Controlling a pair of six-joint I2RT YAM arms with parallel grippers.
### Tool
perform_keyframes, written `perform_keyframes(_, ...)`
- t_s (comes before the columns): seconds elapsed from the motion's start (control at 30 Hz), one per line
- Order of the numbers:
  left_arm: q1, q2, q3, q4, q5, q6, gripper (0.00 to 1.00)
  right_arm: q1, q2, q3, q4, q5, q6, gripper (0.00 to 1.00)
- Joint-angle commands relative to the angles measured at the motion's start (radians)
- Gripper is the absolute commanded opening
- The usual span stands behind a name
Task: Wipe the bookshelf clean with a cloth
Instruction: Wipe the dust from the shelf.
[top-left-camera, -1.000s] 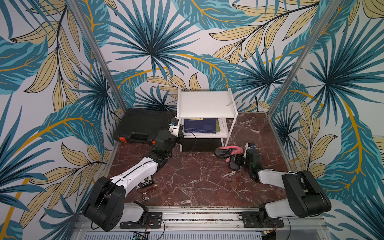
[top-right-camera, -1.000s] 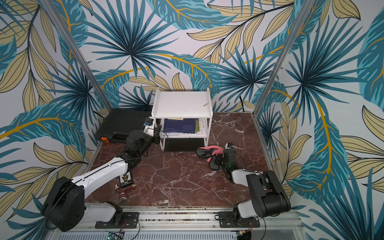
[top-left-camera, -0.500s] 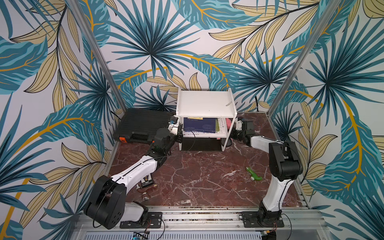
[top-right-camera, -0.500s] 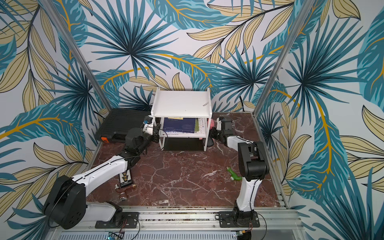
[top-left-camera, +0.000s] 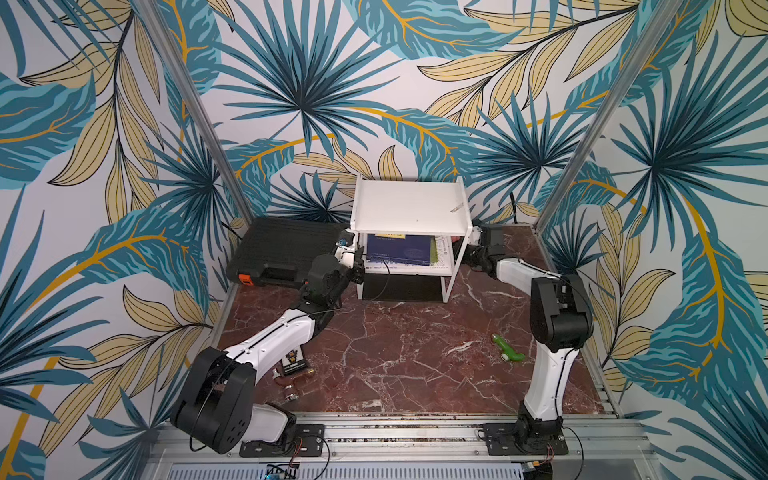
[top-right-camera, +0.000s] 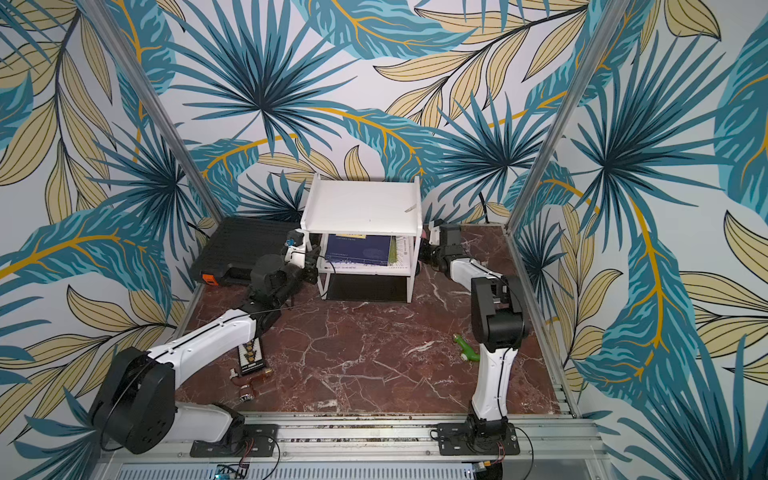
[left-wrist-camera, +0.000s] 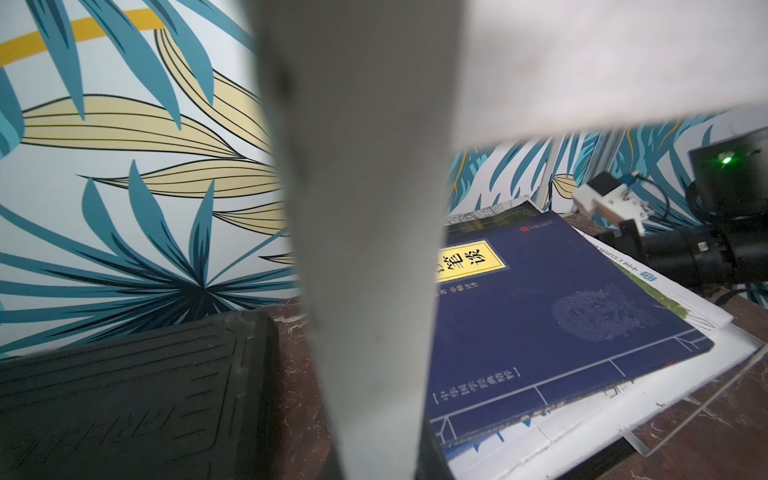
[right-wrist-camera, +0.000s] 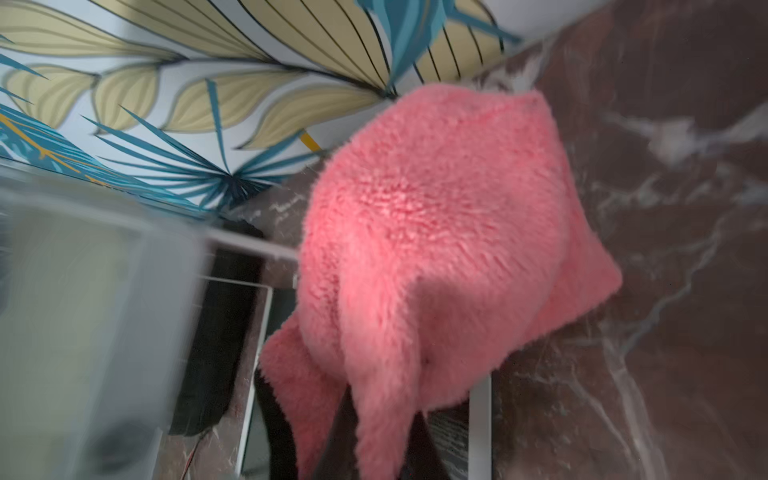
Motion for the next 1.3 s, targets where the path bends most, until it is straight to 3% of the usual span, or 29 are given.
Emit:
perform_keyframes(0.0,0.003,0.053,-0.016,-0.184,-0.007,0.032,0.0,0.028,-0.027,-0.155,-0.013,-0.065,0.017,0.0)
perform_keyframes(0.1,0.003,0.05,-0.024,-0.189,-0.02,0.019,0.0,0.027,-0.137,-0.256,-0.055,-0.169,-0.071,0.0)
perform_keyframes(0.2,0.003,0.051,-0.044,-0.161,-0.016,-0.003,0.0,0.026,-0.091,-0.184,-0.148,-0.203,-0.121,0.0)
perform_keyframes(0.33,0.004,0.054,-0.056,-0.134,-0.016,-0.024,0.0,0.027,0.069,-0.016,-0.081,-0.001,0.065,0.0)
perform_keyframes(0.4,0.003,0.042,-0.056,-0.136,-0.015,-0.023,0.0,0.03,0.091,0.022,-0.046,0.024,0.108,0.0)
perform_keyframes(0.47,0.003,0.036,-0.058,-0.137,-0.012,-0.021,0.0,0.032,0.076,0.009,-0.028,-0.036,0.106,0.0)
perform_keyframes(0.57,0.003,0.035,-0.053,-0.149,-0.013,-0.022,0.0,0.032,0.024,-0.056,-0.158,-0.236,-0.068,0.0)
perform_keyframes(0.67,0.002,0.034,-0.057,-0.149,-0.01,-0.031,0.0,0.027,-0.007,-0.09,-0.307,-0.204,-0.206,0.0)
perform_keyframes(0.73,0.0,0.036,-0.054,-0.15,-0.011,-0.035,0.0,0.015,0.016,-0.085,-0.191,-0.127,-0.091,0.0)
perform_keyframes(0.83,-0.01,0.027,-0.05,-0.156,-0.03,-0.038,0.0,0.011,0.066,-0.117,0.19,-0.028,0.311,0.0)
perform_keyframes(0.9,-0.015,0.02,-0.044,-0.172,-0.044,-0.037,0.0,0.016,0.099,-0.099,0.357,-0.083,0.445,0.0)
perform_keyframes(0.93,-0.015,0.016,-0.038,-0.186,-0.053,-0.032,0.0,0.02,0.099,-0.084,0.375,-0.157,0.445,0.0)
perform_keyframes(0.97,-0.016,0.013,-0.036,-0.201,-0.059,-0.025,0.0,0.023,0.086,-0.065,0.318,-0.233,0.368,0.0)
perform_keyframes(1.0,-0.016,0.011,-0.034,-0.209,-0.064,-0.019,0.0,0.025,0.065,-0.037,0.144,-0.31,0.262,0.0)
perform_keyframes(1.03,-0.017,0.01,-0.034,-0.216,-0.065,-0.014,0.0,0.024,0.041,-0.013,-0.072,-0.335,0.069,0.0)
perform_keyframes(1.07,-0.017,0.01,-0.033,-0.222,-0.065,-0.01,0.0,0.021,0.017,-0.007,-0.254,-0.279,-0.121,0.0)
perform_keyframes(1.1,-0.016,0.01,-0.033,-0.225,-0.063,-0.012,0.0,0.005,-0.011,-0.026,-0.369,-0.203,-0.209,0.0)
perform_keyframes(1.17,-0.018,0.01,-0.031,-0.231,-0.064,-0.022,0.0,-0.054,-0.073,-0.116,-0.369,-0.089,-0.202,0.0)
perform_keyframes(1.27,-0.026,-0.002,-0.025,-0.252,-0.075,-0.039,0.02,-0.167,-0.239,-0.365,0.005,-0.1,-0.01,0.0)
